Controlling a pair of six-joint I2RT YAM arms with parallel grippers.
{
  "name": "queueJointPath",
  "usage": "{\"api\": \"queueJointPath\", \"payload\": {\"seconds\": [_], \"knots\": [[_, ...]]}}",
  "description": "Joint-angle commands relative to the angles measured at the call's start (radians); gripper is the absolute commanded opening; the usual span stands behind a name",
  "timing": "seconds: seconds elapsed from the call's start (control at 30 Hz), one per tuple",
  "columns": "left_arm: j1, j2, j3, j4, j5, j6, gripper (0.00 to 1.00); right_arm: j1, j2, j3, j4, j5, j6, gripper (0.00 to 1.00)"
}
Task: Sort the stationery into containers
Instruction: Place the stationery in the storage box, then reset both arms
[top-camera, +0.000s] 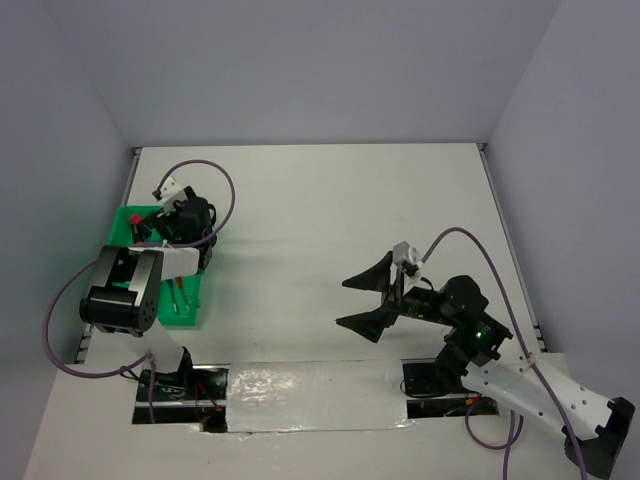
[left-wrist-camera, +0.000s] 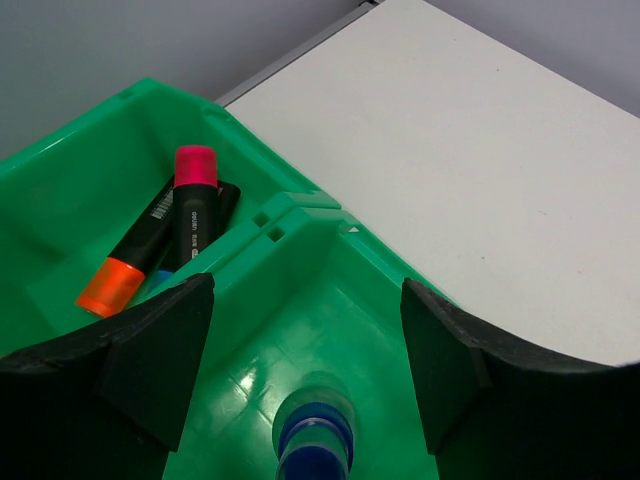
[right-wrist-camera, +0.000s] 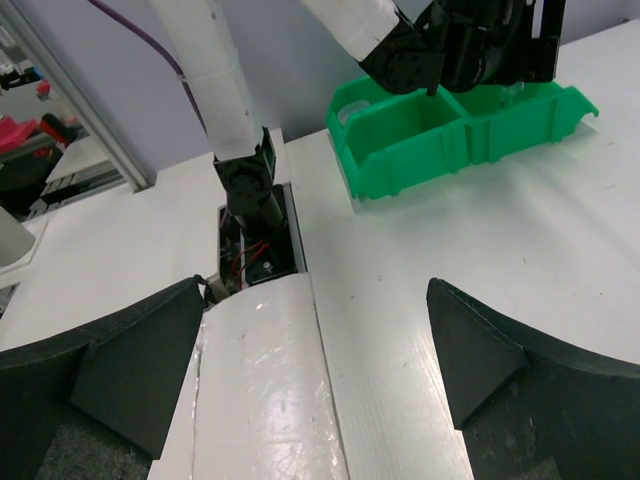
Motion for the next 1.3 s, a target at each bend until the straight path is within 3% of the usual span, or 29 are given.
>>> {"api": "queueJointPath", "payload": {"seconds": [0.0,0.17,0.23,0.4,0.5,0.53,0.63,0.67,0.77,0.93,1.0,1.27], "knots": [[-0.002,-0.031,-0.001,0.053,-0.019,-0.015,0.88,-0.001,0.033,-0.011,0.045,-0.012,-0.006,1.0],[-0.01,-0.098,0.011,0.018,-0.025,-0.027,0.93,-0.001,0.072,-0.003,0.066,-0.022,-0.003,1.0],[-0.016,-0.127,0.05,-0.046,-0.031,-0.037,0.99,-0.003,0.088,0.012,0.056,-0.013,-0.012,1.0],[-0.068,-0.203,0.276,-0.331,-0.087,-0.057,0.99,-0.001,0.105,0.057,0.001,0.024,-0.04,1.0],[-0.1,-0.255,0.442,-0.596,-0.056,-0.116,0.99,0.0,0.099,0.106,-0.081,0.18,-0.051,1.0],[-0.107,-0.285,0.485,-0.769,-0.053,-0.15,0.99,-0.003,0.095,0.126,-0.113,0.325,-0.048,1.0],[-0.111,-0.338,0.623,-1.076,0.059,-0.242,0.99,-0.003,0.091,0.227,-0.275,0.538,-0.038,1.0],[-0.111,-0.382,0.666,-1.124,0.094,-0.245,0.99,-0.003,0.091,0.257,-0.361,0.672,-0.035,1.0],[-0.113,-0.471,0.74,-1.334,0.226,-0.227,0.99,0.0,0.093,0.389,-0.519,0.887,-0.066,1.0],[-0.116,-0.754,0.694,-1.461,0.424,-0.134,0.99,0.0,0.069,0.609,-0.739,1.133,-0.101,1.0],[-0.116,-0.833,0.662,-1.505,0.407,-0.092,0.99,0.0,0.052,0.676,-0.783,1.194,-0.126,1.0],[-0.116,-1.091,0.599,-1.629,0.432,-0.001,0.99,0.0,-0.039,0.805,-1.013,1.213,-0.1,1.0]]}}
